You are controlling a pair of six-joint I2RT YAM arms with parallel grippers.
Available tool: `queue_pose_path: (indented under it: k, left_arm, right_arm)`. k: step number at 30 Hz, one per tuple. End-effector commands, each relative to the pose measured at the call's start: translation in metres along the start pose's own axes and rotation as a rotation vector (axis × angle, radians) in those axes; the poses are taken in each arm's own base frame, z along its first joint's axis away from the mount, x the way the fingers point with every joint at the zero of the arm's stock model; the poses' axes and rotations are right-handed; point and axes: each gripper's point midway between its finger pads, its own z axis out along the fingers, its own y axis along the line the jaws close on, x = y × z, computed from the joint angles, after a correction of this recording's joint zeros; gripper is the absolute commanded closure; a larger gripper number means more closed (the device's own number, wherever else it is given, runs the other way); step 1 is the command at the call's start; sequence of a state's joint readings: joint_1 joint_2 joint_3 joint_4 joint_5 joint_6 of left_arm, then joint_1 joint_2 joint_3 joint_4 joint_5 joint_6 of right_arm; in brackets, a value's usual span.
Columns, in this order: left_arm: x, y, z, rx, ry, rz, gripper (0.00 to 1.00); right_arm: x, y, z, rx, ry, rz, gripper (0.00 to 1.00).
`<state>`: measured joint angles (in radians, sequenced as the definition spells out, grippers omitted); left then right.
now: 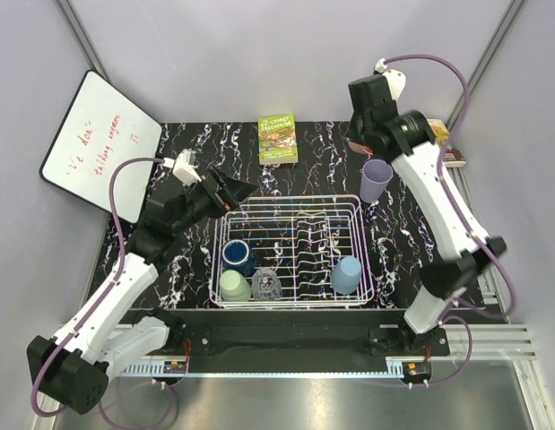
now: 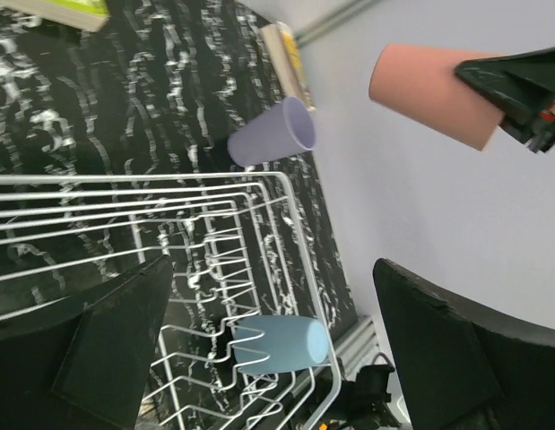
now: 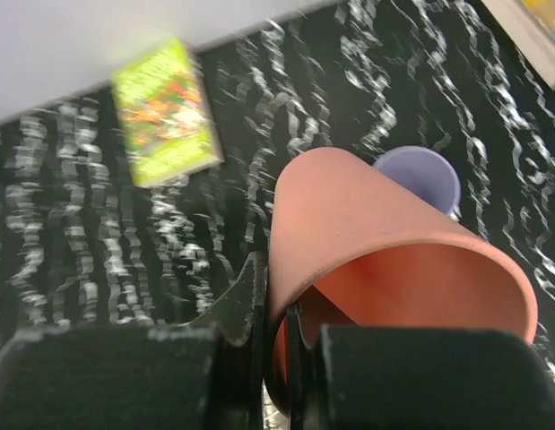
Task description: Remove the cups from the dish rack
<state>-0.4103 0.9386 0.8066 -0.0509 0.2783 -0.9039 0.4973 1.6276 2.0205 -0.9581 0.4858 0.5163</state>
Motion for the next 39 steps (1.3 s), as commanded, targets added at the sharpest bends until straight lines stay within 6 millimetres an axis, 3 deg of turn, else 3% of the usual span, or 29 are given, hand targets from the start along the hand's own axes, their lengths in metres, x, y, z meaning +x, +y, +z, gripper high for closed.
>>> queue_pose_path:
  k: [1,2,3,11,28,39]
  left_arm:
    - [0.003,0.031,-0.007,-0.139,-0.017,-0.002,0.01]
    - [0.006,0.034,-0.009,-0.154,-0.009,-0.007,0.01]
    - [0.009,0.038,-0.01,-0.163,-0.004,-0.008,0.01]
    - [0.018,0.058,-0.015,-0.213,-0.005,0.006,0.01]
    - [0.026,0.068,-0.005,-0.242,0.048,0.009,0.01]
    - [0.033,0.077,0.0,-0.269,0.077,0.008,0.01]
  right_arm:
    - [0.003,-0.051,0.023,0.215,0.12,0.07,1.0]
    - [-0.001,-0.062,0.043,0.25,0.148,0.12,1.0]
    - [0.003,-0.065,0.049,0.252,0.181,0.126,1.0]
    - [0.019,-0.069,0.085,0.291,0.233,0.086,1.0]
    - [0.053,-0.079,0.128,0.347,0.307,0.058,1.0]
    - [0.094,-0.096,0.159,0.39,0.378,0.042,1.0]
